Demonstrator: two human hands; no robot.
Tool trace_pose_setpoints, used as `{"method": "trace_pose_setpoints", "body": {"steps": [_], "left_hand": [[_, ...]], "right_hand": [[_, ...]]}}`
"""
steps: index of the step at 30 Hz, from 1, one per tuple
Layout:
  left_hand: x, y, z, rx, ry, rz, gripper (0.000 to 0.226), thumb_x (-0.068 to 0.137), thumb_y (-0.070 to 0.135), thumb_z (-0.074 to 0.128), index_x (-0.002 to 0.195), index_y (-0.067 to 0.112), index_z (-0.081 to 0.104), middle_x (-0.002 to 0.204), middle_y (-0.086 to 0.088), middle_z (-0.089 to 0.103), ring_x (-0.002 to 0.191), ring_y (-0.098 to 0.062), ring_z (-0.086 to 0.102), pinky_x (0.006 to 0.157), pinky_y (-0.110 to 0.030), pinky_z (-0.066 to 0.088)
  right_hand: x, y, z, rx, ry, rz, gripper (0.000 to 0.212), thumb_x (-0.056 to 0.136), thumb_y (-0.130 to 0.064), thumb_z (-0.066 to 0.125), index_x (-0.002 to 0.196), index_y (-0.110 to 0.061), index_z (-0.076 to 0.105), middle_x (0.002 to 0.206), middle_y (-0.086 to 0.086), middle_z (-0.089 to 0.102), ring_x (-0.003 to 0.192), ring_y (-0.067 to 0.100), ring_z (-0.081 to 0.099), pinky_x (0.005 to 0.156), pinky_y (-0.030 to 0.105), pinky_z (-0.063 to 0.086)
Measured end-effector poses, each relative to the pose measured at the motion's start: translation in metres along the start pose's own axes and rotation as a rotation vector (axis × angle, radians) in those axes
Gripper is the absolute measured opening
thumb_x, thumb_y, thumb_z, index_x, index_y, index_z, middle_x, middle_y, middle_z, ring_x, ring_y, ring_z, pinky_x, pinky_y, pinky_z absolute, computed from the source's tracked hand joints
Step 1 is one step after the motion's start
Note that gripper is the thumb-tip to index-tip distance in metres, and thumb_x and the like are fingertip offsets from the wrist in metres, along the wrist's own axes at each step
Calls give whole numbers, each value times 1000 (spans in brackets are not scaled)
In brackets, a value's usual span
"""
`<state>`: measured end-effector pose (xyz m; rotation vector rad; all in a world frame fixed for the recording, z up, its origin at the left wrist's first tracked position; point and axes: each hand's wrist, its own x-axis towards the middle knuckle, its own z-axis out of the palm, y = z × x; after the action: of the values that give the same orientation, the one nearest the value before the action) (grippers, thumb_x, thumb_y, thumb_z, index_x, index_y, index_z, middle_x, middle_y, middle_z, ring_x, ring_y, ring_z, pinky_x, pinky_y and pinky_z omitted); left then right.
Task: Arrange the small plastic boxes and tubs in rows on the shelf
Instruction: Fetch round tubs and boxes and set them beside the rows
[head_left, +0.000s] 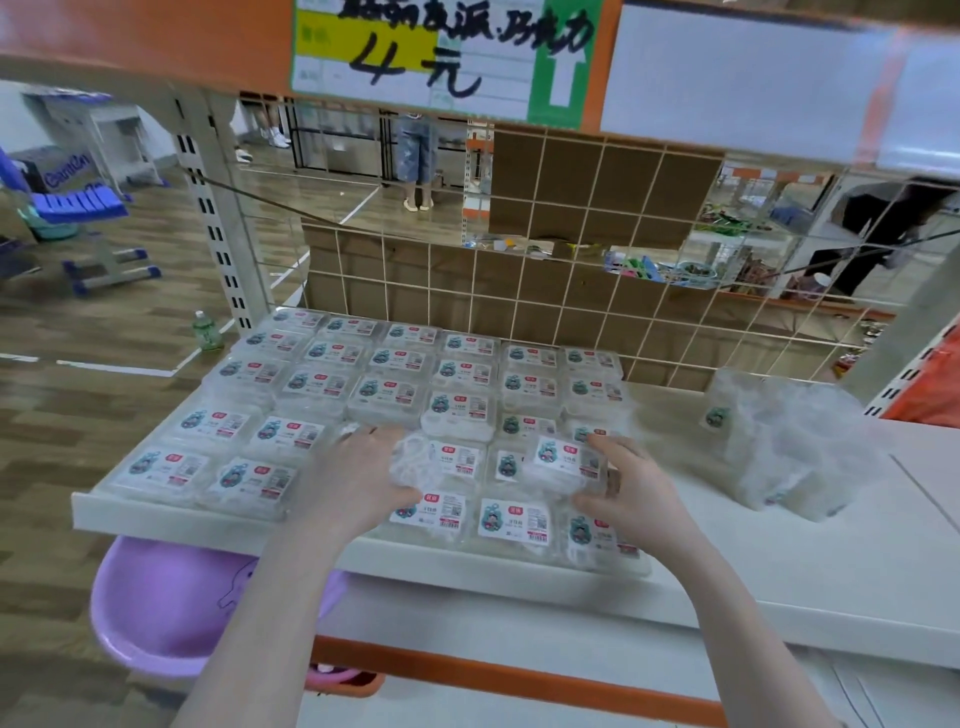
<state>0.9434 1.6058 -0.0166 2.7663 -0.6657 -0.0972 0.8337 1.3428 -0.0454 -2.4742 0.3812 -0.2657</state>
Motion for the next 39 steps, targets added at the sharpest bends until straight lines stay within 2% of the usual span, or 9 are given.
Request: {"method": "trace_pose_setpoints", "body": {"steps": [3,8,14,18,28,33,36,39], "left_hand": [[0,1,-1,-6,-5,-1,70,75,38,69,138,25,41,134,0,50,125,-20,44,102,-31,32],[-1,2,-2,-22,-6,0,70,75,36,70,138,25,41,133,1,50,124,-20,44,100,-30,34],[-1,5,-3,-26,-8,14,62,77,35,68,133,22,46,130,0,51,122,-20,45,96,-29,40],[-1,5,-4,-4,-14,27,65,78,38,66,137,25,41,132,2,49,123,-19,44,97,-30,38],[2,-3,-8,-29,-13,45,67,76,38,67,136,26,41,133,2,49,122,-21,45,96,-31,38],[1,-3,-11,-10,-9,96,70,76,41,66,140,30,37,135,5,48,123,-17,45,94,-32,39],[3,-2,-12,21,-23,141,66,78,41,66,136,26,40,134,4,48,121,-17,47,94,-33,43],[4,1,-12,32,-36,189,65,79,42,66,136,24,40,136,3,46,123,-17,45,91,-30,40]], "right_hand": [[8,-3,-1,-78,-15,-40,66,75,-19,72,136,-15,48,138,0,44,124,13,42,94,16,31],[25,-15,-3,-207,-24,-94,56,80,-18,68,133,-16,52,137,1,47,123,17,43,94,20,33],[43,-26,0,-272,-63,-92,54,85,-20,63,137,-17,48,142,1,42,128,18,39,100,21,28],[50,-27,6,-300,-40,-99,51,86,-19,62,135,-20,48,142,-2,44,130,15,37,101,21,28],[51,-29,17,-280,28,-101,47,86,-15,60,131,-26,53,138,-6,47,121,12,47,91,18,37],[45,-36,17,-279,58,-66,43,87,-20,59,130,-22,53,135,-3,50,118,14,50,90,27,42],[33,-39,14,-220,137,-49,37,88,-21,60,125,-17,58,127,1,56,107,17,55,81,22,40],[13,-34,9,-231,239,-2,37,89,-21,60,125,-14,59,126,3,58,107,21,57,79,23,38]]}}
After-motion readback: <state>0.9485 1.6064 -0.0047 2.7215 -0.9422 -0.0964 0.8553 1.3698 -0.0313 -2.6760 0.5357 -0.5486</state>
